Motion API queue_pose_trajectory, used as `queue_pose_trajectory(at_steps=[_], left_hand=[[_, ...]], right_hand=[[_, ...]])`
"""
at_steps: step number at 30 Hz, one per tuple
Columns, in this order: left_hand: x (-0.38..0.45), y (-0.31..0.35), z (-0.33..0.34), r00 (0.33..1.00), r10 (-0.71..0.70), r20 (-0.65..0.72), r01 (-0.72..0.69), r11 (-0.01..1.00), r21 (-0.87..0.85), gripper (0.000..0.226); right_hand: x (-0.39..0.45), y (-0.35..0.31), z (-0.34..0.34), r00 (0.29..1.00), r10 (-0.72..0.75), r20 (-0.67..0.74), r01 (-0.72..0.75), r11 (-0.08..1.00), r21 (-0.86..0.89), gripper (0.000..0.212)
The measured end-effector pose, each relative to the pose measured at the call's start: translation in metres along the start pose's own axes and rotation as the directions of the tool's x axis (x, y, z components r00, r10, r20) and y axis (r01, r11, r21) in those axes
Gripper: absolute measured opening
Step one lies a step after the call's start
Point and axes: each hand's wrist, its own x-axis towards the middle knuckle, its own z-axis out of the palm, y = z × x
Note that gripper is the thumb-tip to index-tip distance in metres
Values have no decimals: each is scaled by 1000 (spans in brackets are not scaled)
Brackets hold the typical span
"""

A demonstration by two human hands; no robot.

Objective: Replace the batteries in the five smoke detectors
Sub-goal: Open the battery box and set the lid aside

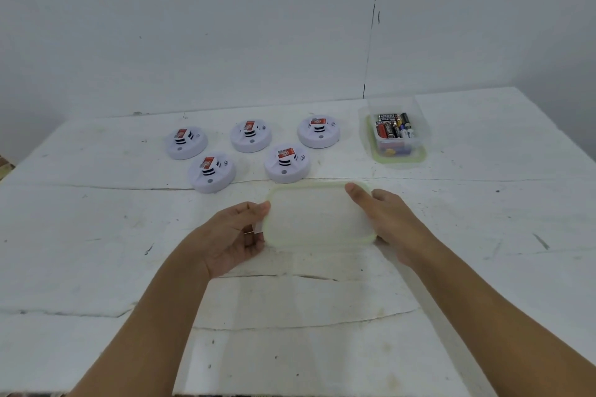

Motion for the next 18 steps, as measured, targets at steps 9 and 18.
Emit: queue_pose_trajectory(at_steps=[9,18], left_hand=[[-8,4,8,991,87,-105,-76,991,107,33],[-51,-32,37,597,763,-247,-302,499,812,41]], right_hand=[[-7,-1,0,976,-155,-151,143,986,-82,54],[0,-29,-2,888,-460,2,410,791,-453,19]])
